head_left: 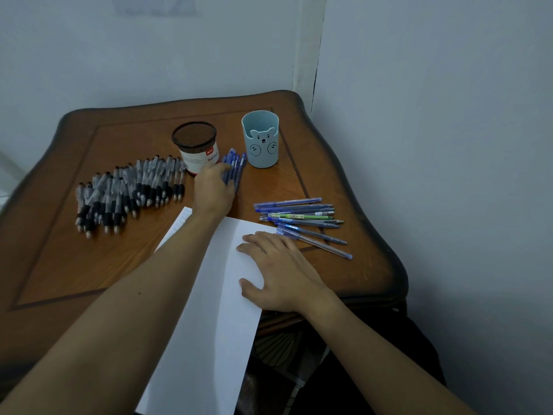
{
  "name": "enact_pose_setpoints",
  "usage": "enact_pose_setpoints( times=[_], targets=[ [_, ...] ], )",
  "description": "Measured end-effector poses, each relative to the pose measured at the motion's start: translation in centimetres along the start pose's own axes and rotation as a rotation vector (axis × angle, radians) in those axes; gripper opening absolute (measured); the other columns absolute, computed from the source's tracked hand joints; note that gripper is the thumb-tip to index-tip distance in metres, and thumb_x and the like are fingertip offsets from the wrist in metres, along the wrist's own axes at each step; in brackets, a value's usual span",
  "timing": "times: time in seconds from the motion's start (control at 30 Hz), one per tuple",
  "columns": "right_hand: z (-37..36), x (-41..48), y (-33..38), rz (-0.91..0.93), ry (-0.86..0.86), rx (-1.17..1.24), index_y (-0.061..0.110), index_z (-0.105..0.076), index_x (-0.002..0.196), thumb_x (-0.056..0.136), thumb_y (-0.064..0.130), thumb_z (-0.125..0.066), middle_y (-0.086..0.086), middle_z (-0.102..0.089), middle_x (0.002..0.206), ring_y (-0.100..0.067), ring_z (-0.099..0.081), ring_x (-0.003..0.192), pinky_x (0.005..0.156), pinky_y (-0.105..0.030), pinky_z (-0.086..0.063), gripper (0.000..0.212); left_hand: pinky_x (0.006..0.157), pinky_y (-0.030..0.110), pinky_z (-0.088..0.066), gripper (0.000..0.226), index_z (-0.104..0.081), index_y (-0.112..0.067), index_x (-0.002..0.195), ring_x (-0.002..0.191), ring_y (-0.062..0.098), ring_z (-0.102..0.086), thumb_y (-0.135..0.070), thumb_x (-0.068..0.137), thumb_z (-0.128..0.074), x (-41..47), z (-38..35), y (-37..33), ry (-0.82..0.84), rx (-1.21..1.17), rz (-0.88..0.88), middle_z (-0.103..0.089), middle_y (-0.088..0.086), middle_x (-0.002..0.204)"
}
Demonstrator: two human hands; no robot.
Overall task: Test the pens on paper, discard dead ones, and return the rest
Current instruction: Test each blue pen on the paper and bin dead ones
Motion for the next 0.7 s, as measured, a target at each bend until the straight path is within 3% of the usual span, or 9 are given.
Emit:
enact_pose_setpoints(
  times=[0.13, 0.27, 0.37, 0.53, 0.7],
  targets=[
    [0.0, 0.0, 0.0, 0.01, 0.002, -0.004, 0.025, -0.044, 0.144, 0.091, 0.052, -0.053, 0.005, -0.037, 0.156, -0.013, -0.026, 0.145, 0.119, -0.037, -0.016, 0.061, 0.094, 0.044, -0.045, 0.023, -0.075, -0.02, 0.115, 0.109, 0.02, -0.051, -0.015, 0.097, -0.062, -1.2, -0.1, -0.7, 0.17, -0.008, -0.233, -0.066, 0.004, 0.117],
    [0.1, -0.1, 0.1, 0.018, -0.013, -0.017, 0.024, -0.046, 0.143, 0.09, 0.051, -0.053, 0.004, -0.04, 0.154, -0.013, -0.029, 0.143, 0.118, -0.037, -0.018, 0.06, 0.092, 0.038, -0.04, 0.046, -0.071, -0.025, 0.124, 0.105, 0.012, -0.043, 0.001, 0.092, -0.05, -2.5, -0.3, -1.3, 0.405, 0.006, -0.412, -0.058, -0.006, 0.11],
    [0.2, -0.1, 0.1, 0.016, -0.01, -0.014, 0.024, -0.046, 0.143, 0.09, 0.051, -0.053, 0.004, -0.04, 0.154, -0.013, -0.03, 0.143, 0.118, -0.037, -0.019, 0.06, 0.089, 0.041, -0.041, 0.044, -0.071, -0.024, 0.125, 0.102, 0.015, -0.043, -0.002, 0.095, -0.049, -3.0, -0.4, -0.8, 0.427, 0.101, -0.472, -0.057, -0.006, 0.105],
    [0.2, -0.1, 0.2, 0.018, -0.016, -0.018, 0.023, -0.047, 0.142, 0.089, 0.05, -0.053, 0.004, -0.041, 0.153, -0.014, -0.03, 0.142, 0.117, -0.037, -0.02, 0.06, 0.081, 0.031, -0.042, 0.021, -0.079, -0.017, 0.104, 0.102, 0.021, -0.056, -0.018, 0.091, -0.062, -3.0, 0.1, 0.6, 0.325, 0.065, -0.388, -0.064, 0.004, 0.108],
    [0.1, -0.1, 0.2, 0.021, -0.016, -0.018, 0.024, -0.047, 0.142, 0.089, 0.051, -0.053, 0.004, -0.041, 0.152, -0.013, -0.03, 0.142, 0.117, -0.038, -0.021, 0.06, 0.081, 0.026, -0.035, 0.034, -0.067, -0.017, 0.13, 0.1, 0.013, -0.051, -0.027, 0.098, -0.062, -3.5, -0.3, -0.3, 0.406, 0.131, -0.431, -0.066, 0.004, 0.115]
  ],
)
Point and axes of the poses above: each hand's wrist, its own x-axis towards the middle knuckle, its own z-axis out of the back of the hand, y = z × x, the point moved 4 cm from there along x, towards the middle knuckle
